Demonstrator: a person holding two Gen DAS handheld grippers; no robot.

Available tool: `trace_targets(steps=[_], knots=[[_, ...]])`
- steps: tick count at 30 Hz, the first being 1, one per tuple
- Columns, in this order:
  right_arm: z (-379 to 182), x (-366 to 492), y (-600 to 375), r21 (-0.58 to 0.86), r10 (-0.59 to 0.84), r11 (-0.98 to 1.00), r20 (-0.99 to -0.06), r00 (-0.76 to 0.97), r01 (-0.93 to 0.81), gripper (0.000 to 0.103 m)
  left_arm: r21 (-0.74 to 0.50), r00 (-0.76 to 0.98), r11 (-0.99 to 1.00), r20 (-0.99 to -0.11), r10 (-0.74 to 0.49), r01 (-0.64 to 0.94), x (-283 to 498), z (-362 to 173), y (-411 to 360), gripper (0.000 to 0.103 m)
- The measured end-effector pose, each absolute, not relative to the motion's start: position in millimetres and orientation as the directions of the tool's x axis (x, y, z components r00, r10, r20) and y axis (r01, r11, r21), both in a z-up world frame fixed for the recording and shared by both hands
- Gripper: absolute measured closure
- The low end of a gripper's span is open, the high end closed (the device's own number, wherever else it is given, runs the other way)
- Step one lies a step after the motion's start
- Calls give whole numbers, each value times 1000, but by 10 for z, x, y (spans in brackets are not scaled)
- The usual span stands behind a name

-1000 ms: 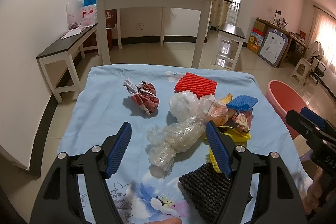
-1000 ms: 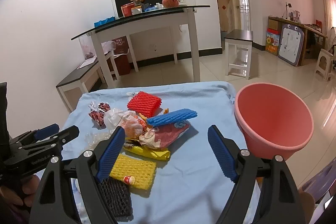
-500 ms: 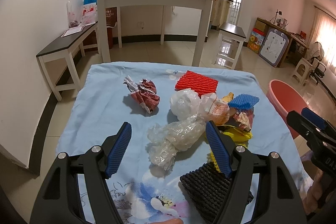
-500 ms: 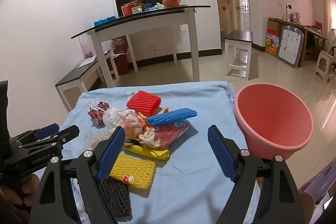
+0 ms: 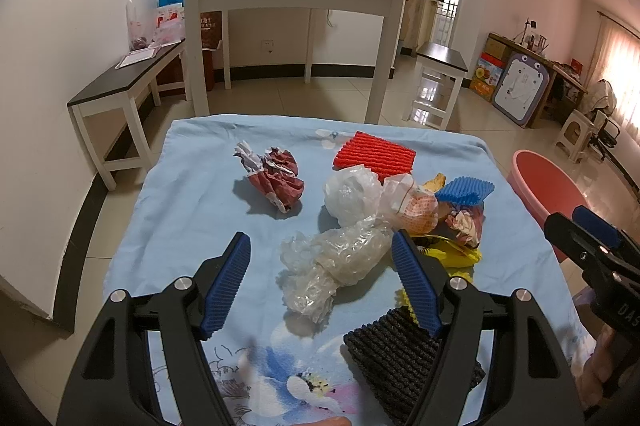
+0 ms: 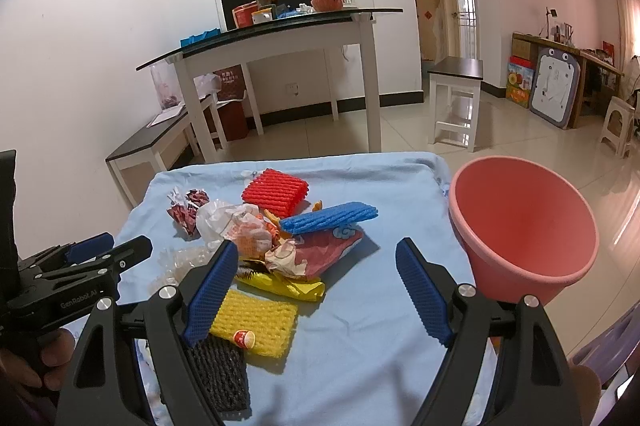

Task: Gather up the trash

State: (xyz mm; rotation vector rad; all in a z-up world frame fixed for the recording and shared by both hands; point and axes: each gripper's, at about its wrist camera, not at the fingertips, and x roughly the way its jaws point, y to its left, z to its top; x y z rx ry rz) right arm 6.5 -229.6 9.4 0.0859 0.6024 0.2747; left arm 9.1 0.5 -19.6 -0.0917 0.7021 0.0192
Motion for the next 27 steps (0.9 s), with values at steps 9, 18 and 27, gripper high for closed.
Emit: trace_targets(steps=[9,18,27], knots=[[87,66,-2298,162,281,960,-549,787,-229,23,-108,769,993,-638,-40,-38,89,-197,73,29],[-2,98,-2336,164,275,961,-563,779,-221,24,-148,754,989,-648,-106,11,86,-219,161,29],[-94,138,-2353,171,282,960,-589,757,-223,28,-122,748,989,-649,-141,82,44,-273,84,30]])
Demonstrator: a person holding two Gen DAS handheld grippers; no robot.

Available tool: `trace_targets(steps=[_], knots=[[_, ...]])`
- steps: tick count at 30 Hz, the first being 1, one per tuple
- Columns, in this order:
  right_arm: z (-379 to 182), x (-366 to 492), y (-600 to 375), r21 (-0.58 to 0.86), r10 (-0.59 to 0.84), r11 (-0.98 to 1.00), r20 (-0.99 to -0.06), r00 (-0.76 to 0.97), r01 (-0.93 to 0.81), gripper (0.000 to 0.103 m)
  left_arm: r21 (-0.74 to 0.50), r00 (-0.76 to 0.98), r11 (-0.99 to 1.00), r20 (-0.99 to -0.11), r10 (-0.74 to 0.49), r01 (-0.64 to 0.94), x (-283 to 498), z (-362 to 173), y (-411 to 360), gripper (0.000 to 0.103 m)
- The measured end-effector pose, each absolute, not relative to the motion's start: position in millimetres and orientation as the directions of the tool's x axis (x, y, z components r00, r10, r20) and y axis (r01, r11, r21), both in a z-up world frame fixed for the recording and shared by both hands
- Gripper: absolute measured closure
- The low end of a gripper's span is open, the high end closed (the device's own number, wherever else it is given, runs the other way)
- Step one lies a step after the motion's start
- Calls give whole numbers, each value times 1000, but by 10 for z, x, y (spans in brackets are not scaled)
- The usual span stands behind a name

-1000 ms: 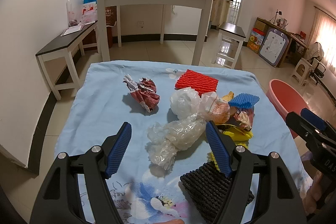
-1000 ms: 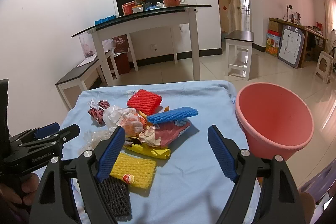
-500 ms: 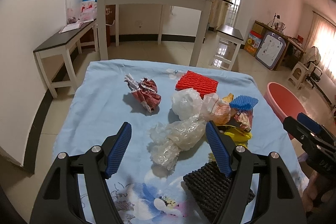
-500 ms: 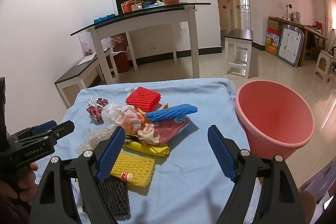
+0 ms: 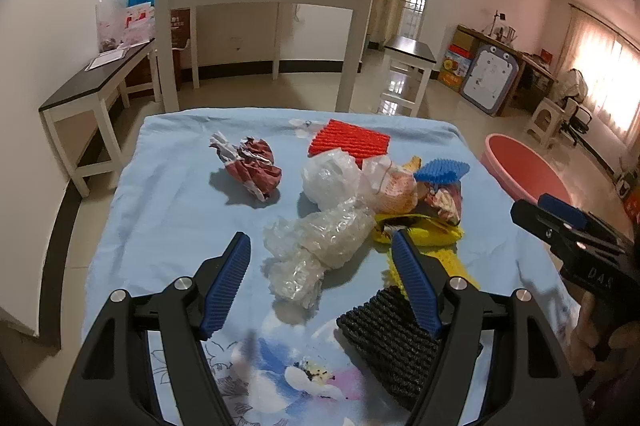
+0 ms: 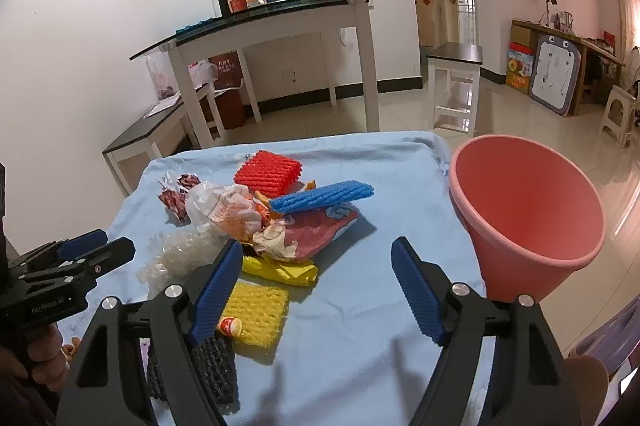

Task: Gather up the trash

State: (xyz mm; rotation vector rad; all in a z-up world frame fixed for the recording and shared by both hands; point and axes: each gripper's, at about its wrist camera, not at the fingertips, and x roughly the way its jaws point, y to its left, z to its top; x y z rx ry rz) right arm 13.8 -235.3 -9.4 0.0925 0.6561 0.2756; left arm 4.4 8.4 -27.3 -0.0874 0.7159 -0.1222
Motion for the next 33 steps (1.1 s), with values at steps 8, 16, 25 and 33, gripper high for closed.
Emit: trace_targets(steps=[8,16,25,33], knots=[[-162,186,-2404,190,286,958,-607,741,-214,31,-132,725,988,-671,-153,86,80,-371,163,42],[-223,276,-2428,208,294,956,-621,727,-209,31,-153,697,983,-694,-182,105,186,-409,97,42],[-152,351,-2424,226,319,947,-602,732,-226,31,-143,746,982,-639,-186,122,416,-114,41,42],[-129,391,-2486,217,314,949,-600,736,-227,31,-203,715,976,-671,-198,80,607,-144,119,61]])
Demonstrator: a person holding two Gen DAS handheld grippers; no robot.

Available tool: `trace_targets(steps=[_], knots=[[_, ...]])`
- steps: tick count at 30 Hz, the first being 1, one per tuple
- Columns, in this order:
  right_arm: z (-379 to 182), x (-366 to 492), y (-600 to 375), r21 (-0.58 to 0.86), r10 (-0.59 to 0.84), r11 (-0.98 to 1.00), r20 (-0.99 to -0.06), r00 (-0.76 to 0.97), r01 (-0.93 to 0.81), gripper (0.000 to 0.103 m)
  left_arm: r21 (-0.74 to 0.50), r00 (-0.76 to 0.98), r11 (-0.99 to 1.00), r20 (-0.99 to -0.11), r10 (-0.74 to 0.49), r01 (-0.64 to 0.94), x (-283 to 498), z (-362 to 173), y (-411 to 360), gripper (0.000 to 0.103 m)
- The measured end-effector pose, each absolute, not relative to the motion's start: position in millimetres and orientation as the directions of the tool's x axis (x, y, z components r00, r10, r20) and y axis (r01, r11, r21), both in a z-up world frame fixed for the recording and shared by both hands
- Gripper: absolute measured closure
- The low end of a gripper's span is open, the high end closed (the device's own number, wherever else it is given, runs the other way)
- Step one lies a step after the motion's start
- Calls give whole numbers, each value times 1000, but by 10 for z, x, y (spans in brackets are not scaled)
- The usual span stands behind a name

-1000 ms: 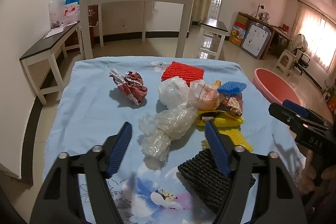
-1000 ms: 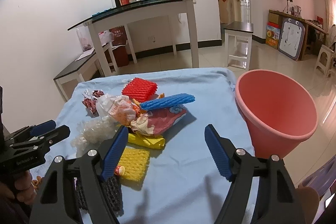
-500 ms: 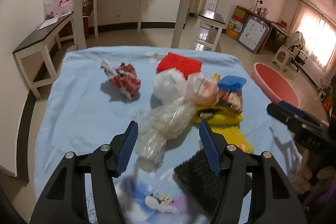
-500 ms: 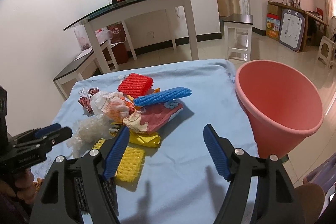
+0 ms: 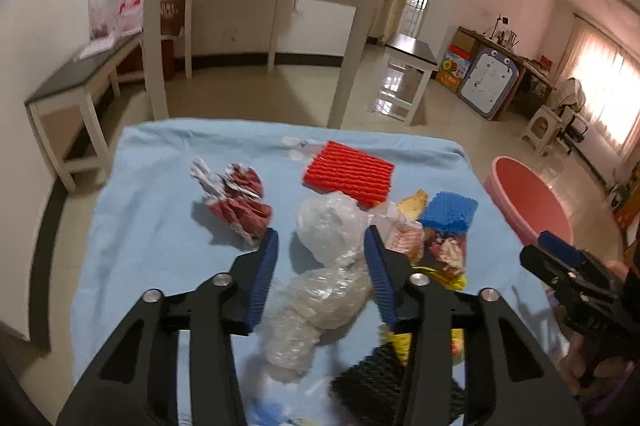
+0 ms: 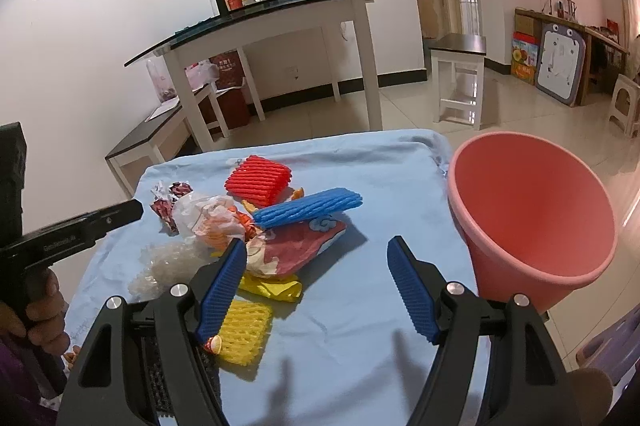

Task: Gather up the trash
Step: 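Reach the right tool to the blue foam net and close on it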

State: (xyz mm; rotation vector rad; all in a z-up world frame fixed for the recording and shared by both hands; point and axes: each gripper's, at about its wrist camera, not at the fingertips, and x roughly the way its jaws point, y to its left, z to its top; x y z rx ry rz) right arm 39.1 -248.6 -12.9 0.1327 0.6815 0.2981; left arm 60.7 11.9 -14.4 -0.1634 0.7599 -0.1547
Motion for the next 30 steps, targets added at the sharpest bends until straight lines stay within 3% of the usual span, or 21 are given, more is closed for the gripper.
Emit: trace_targets(steps=[4,22,24,25,30], knots=[[-127,437,-2545,228,316,948,-599,736,-221,31,-241,703,963,-663,-257,123,609,-95,-20,61],[-91,590,-2815,270,339,938,-600,725,-216,31,-193,637,978,-745,-198,78,1058,-400,-508,61],[-102,609,-2814,275,342,937,-604,720,-215,31,-186,646,978,-735,-205,98,1040,-398,-536,71],[-114,622,-2807,277,345,936,-607,716,-216,31,-181,651,978,-731,-204,104,1027,-391,-546,92],[-145,702,-2735,297,372,926,-619,692,-232,31,-207,657,969,-714,-242,132,982,-352,-505,96]])
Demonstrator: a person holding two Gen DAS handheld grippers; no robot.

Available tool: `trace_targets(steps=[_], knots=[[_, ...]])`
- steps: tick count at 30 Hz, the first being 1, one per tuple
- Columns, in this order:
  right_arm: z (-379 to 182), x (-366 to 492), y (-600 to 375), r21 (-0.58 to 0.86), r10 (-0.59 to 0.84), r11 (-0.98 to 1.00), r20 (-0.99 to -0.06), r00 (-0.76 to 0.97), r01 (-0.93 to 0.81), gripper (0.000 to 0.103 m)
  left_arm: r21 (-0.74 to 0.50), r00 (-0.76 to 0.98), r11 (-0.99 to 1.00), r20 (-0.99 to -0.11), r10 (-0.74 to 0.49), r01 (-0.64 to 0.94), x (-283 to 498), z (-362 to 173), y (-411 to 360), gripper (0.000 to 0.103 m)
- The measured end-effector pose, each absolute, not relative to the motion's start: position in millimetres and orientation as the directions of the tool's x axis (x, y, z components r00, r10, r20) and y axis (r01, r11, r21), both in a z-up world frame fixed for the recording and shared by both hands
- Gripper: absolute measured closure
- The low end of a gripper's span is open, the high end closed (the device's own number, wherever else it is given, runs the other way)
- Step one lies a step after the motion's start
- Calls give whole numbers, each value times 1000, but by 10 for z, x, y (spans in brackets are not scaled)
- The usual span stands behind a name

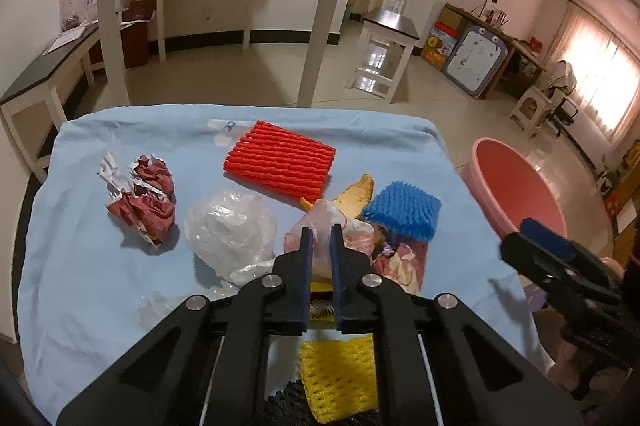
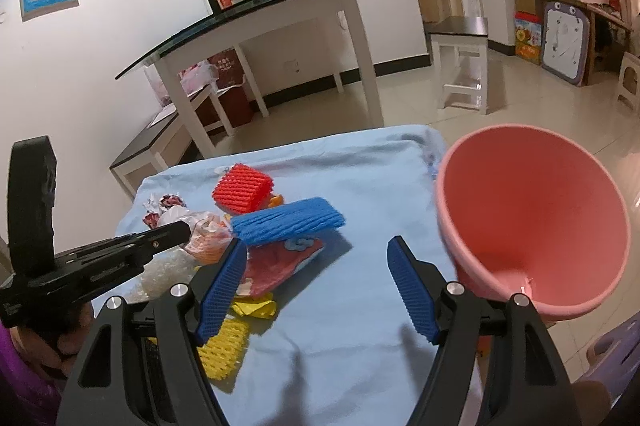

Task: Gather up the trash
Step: 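Reach the right tool to the blue foam net and close on it, then carry the blue foam net over the pink bucket and open the right tool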

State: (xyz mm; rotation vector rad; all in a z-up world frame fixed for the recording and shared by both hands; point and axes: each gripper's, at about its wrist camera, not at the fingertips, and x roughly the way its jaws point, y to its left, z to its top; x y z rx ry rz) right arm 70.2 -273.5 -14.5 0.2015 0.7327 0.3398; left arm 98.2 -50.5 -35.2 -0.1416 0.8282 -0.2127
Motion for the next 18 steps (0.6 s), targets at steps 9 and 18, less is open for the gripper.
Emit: trace_targets(steps=[9,18], knots=[[-112,896,-2526,351,452,891,-624,638,-289,35,-244,671,959,-688,-276,144,896,-331,-402,97],[-224,1208,-2081,234,428,895,-690,583,-381,43,-275,660,952,-692,-292,132,890,-404,-323,97]])
